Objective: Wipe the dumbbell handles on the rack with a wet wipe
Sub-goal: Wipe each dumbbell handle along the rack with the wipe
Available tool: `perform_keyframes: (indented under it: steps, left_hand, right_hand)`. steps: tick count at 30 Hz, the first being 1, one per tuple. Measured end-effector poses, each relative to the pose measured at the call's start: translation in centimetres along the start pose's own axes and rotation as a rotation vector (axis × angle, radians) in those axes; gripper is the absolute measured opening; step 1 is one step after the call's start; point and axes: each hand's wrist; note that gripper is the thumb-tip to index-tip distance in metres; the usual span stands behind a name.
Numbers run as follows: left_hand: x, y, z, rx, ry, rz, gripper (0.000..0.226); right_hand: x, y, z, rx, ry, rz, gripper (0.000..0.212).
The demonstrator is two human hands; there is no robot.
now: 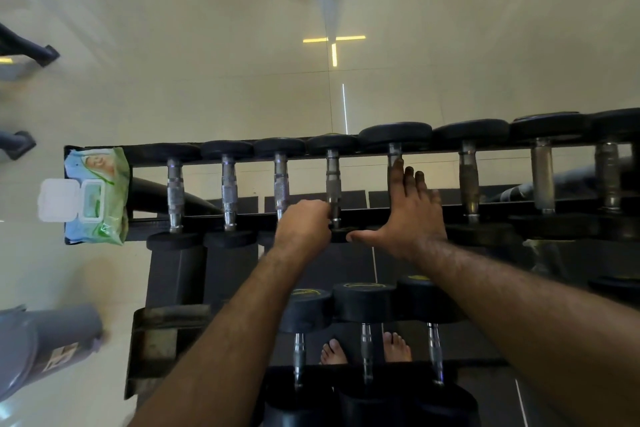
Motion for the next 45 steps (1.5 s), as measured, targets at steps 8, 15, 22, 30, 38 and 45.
perform_keyframes:
  steps: [8, 15, 22, 30, 38, 45]
  left_hand:
    - [1.5, 2.6, 1.1, -0.535, -0.14, -0.121, 0.017]
    - [5.7, 0.2, -0.3, -0.079, -0.587, 0.57, 0.031]
    - [3.5, 0.3, -2.2, 0.112, -0.677, -0.082, 0.044]
    - [3.3, 3.3, -0.1, -0.38, -0.358, 0.262, 0.03]
    - [3.7, -1.2, 1.4, 0.115, -0.524, 0.252, 0.035]
    - [-0.7, 1.2, 0.5, -0.32, -0.287, -0.01, 0.027]
  right_hand:
    - [0.0, 0.0, 0.0, 0.009, 0.001, -0.021, 0.167]
    - [0.0, 0.1, 0.0, 0.0, 0.001, -0.023, 0.167]
    - [0.0, -0.1, 0.2, -0.001, 0.017, -0.004, 0.167]
    - [0.1, -0.3, 0.3, -0.003, 0.008, 0.0, 0.168]
    - [0.2, -0.3, 0.5, -0.008, 0.017, -0.001, 0.165]
    - [-0.1, 0.8, 1.0, -0.02, 0.036, -0.121, 0.166]
Point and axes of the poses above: each hand's wrist, its own x-axis towards the middle knuckle, its own y-axis out of the back of the hand, z = x × y, and after that the axes turned 14 degrees about y, right-handed
